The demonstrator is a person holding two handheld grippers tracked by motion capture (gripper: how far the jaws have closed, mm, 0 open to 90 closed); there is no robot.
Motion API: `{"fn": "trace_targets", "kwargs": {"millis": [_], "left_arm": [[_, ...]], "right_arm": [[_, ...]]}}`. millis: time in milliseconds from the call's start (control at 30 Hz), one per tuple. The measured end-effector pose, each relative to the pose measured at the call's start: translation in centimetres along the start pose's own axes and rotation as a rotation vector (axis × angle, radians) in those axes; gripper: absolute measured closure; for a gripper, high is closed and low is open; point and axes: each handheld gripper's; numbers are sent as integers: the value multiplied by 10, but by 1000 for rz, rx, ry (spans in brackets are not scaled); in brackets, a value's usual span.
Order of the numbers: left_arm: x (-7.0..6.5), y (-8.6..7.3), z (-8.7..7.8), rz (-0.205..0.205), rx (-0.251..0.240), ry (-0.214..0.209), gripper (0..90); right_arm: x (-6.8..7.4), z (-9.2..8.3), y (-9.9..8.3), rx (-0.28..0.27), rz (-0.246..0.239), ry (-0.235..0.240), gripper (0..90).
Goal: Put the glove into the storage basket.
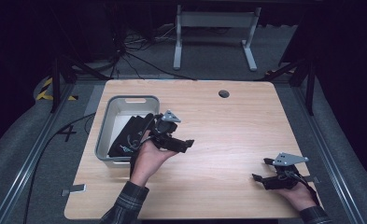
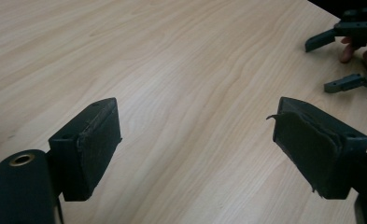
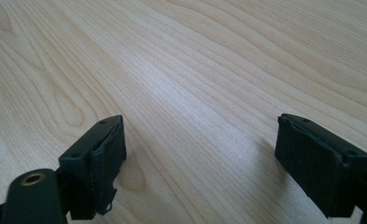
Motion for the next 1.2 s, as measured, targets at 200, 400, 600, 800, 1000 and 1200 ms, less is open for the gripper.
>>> {"fn": "trace_targets", "kwargs": {"millis": [200,400,600,800,1000,1200], "left_arm": [[-14,-2,19,27,8,-29,156],[-29,-11,43,59,16,-51,156],[-40,-24,63,84,35,-71,155],[-45,-36,76,107,52,-59,154],[-47,-49,89,114,105,-47,148],[-45,-61,101,114,149,-32,144]], "right_arm": [[0,0,0,0,0,1,172],[0,0,0,0,0,1,172],[0,0,0,0,0,1,172],[0,0,0,0,0,0,172],[0,0,0,0,0,1,172],[0,0,0,0,0,1,172]]}}
Point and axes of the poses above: each handheld gripper's, and its own axes: z roughly forward along the jaws, y roughly out of its top, x roughly to its left, and after that the axes turned 7 degrees about -y, right-handed
